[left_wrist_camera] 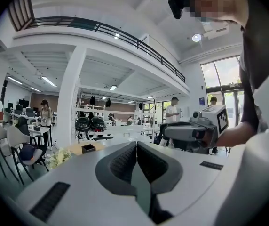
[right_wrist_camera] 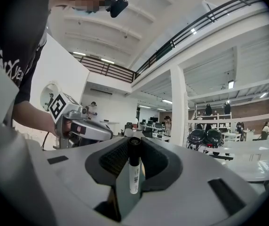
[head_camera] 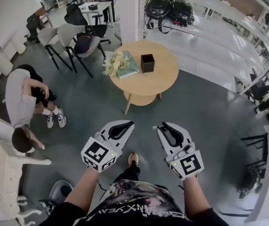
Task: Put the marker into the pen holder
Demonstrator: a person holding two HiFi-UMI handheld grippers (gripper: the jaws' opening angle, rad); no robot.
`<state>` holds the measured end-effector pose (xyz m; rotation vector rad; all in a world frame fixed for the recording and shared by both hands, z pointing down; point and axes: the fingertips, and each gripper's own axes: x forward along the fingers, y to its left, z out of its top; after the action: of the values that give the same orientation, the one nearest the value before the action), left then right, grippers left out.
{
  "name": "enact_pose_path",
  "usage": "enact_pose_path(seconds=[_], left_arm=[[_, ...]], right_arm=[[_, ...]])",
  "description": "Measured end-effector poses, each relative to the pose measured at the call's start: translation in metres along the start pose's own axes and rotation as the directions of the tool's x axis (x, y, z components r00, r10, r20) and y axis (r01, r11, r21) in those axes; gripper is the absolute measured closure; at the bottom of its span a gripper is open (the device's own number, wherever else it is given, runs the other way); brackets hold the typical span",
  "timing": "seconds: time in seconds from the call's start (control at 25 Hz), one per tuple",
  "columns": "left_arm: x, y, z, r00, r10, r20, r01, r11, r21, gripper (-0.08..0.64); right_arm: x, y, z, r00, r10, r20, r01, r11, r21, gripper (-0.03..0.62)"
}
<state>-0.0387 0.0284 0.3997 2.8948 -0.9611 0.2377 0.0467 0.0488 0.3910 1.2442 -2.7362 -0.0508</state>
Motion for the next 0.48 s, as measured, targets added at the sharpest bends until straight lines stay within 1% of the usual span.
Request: enact_pose_path(seconds=[0.28, 0.48], left_arm=[[0.017, 0.044, 0.009, 1.000, -0.027, 0.013, 0.027, 1.000, -0.010, 0.538], [0.024, 0.069, 0.013, 0.999, -0.041, 0.026, 0.042, 0.999, -0.024, 0.538]], right_arm=[[0.041, -0.020, 0.008, 0.999, -0.029, -0.017, 0.029, 1.000, -0.005, 0.515], [0.062, -0.030, 0.012, 0.998, -0.050, -0.037, 0.050, 0.999, -0.012, 0.515]])
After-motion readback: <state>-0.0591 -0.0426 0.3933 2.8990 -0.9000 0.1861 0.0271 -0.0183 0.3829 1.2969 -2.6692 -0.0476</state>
